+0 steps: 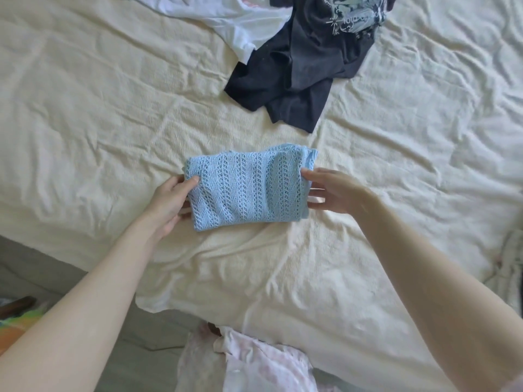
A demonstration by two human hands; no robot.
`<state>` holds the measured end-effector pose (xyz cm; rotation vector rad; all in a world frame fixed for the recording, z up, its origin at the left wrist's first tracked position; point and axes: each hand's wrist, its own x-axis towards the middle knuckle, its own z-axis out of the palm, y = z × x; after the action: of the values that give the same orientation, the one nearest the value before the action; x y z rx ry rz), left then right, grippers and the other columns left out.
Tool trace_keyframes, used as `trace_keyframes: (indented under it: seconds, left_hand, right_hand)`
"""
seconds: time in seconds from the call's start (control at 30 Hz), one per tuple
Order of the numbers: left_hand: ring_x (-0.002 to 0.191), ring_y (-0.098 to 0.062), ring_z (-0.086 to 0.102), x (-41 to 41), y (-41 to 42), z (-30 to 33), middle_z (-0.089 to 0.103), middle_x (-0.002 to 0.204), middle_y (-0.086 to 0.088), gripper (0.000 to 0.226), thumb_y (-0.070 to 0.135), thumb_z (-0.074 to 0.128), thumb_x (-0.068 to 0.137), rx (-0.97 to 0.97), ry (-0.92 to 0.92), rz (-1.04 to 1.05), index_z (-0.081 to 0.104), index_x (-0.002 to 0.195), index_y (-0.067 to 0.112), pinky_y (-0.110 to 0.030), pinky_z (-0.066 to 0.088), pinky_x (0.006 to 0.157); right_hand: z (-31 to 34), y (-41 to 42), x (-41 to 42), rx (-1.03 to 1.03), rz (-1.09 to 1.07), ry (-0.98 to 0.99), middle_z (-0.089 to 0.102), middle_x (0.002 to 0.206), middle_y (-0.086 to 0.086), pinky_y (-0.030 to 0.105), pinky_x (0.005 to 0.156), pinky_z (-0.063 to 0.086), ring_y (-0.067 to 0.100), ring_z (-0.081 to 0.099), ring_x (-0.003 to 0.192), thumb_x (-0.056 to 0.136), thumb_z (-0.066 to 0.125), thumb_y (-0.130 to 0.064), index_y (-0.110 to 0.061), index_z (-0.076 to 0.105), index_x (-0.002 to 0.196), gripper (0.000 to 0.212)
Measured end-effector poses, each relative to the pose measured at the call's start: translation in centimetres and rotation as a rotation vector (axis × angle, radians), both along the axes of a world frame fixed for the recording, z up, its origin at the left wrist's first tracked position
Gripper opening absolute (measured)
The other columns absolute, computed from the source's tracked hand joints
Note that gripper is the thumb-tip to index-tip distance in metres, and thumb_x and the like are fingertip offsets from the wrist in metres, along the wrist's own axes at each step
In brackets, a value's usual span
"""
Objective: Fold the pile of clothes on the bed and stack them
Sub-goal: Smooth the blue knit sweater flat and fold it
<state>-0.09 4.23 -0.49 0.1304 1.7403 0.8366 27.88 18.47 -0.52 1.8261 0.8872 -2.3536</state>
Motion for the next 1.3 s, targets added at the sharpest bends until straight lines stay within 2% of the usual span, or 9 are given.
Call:
trace_keyframes:
  seconds: [0.13,0.4,0.57,0.7,0.83,0.97,1.13,1.3]
  left_hand:
    - [0.077,-0.019,0.063,1.1,-2.8,3.2,0.065,0.091,0.0,0.005,0.027,0.057,0.092,0.006,0.005,0.016,0.059,0.095,0.024,-0.032,0.048,0.063]
    - [0.077,-0.02,0.063,2.2,-8.7,11.3,0.066,0.086,0.0,0.004,0.029,0.062,0.089,0.028,-0.014,-0.022,0.063,0.09,0.026,-0.032,0.049,0.064]
    - [0.073,-0.019,0.063,3.2,-12.1,15.9,0.065,0.078,0.003,0.002,0.027,0.065,0.086,0.06,-0.044,-0.052,0.064,0.086,0.024,-0.031,0.048,0.062]
    - [0.071,-0.02,0.062,4.5,-14.9,19.4,0.067,0.072,0.003,0.004,0.025,0.067,0.083,0.078,-0.06,-0.112,0.065,0.083,0.022,-0.032,0.047,0.062]
    - [0.078,-0.023,0.061,6.3,-16.4,21.9,0.066,0.084,-0.003,0.008,0.025,0.069,0.082,0.06,-0.085,-0.177,0.064,0.087,0.021,-0.032,0.047,0.063]
    - [0.072,-0.021,0.061,9.6,-16.1,23.1,0.065,0.082,-0.003,0.011,0.027,0.068,0.083,0.054,-0.094,-0.278,0.063,0.09,0.021,-0.029,0.046,0.058]
    - [0.068,-0.02,0.061,15.6,-14.7,24.0,0.065,0.077,-0.001,0.011,0.027,0.068,0.082,0.061,-0.112,-0.409,0.063,0.089,0.02,-0.031,0.047,0.06]
    - [0.063,-0.017,0.062,23.9,-11.7,24.3,0.066,0.072,0.001,0.009,0.027,0.066,0.084,0.085,-0.083,-0.551,0.063,0.089,0.02,-0.029,0.046,0.062]
  right_hand:
    - [2.9,-2.9,0.2,0.057,0.0,0.0,0.07,0.094,0.001,0.031,0.069,0.055,0.015,0.068,0.086,0.091,0.06,-0.026,-0.013,0.061,0.098,0.014]
    - [10.5,-10.6,2.6,0.112,-0.11,-0.009,0.069,0.079,-0.003,0.033,0.071,0.054,0.012,0.067,0.074,0.092,0.061,-0.027,-0.016,0.057,0.081,0.015]
    - [15.2,-16.5,4.8,0.171,-0.219,0.017,0.068,0.079,-0.004,0.033,0.071,0.053,0.012,0.066,0.074,0.092,0.061,-0.026,-0.016,0.058,0.088,0.01]
    - [18.0,-21.7,7.0,0.18,-0.306,0.036,0.068,0.076,-0.004,0.032,0.068,0.051,0.012,0.066,0.072,0.091,0.061,-0.026,-0.018,0.058,0.082,0.012]
    - [20.7,-25.3,9.3,0.188,-0.381,0.018,0.069,0.072,-0.004,0.031,0.064,0.051,0.011,0.067,0.066,0.091,0.062,-0.025,-0.017,0.056,0.08,0.015]
    - [22.5,-27.9,12.8,0.225,-0.463,0.012,0.069,0.079,-0.002,0.031,0.066,0.051,0.012,0.067,0.071,0.091,0.062,-0.027,-0.016,0.057,0.083,0.014]
    - [24.0,-30.2,18.9,0.232,-0.579,0.002,0.069,0.09,0.003,0.033,0.072,0.051,0.017,0.066,0.082,0.091,0.061,-0.027,-0.012,0.057,0.09,0.015]
    - [24.1,-30.9,26.4,0.264,-0.691,-0.014,0.069,0.085,0.0,0.03,0.066,0.052,0.013,0.067,0.076,0.091,0.062,-0.027,-0.012,0.057,0.095,0.016]
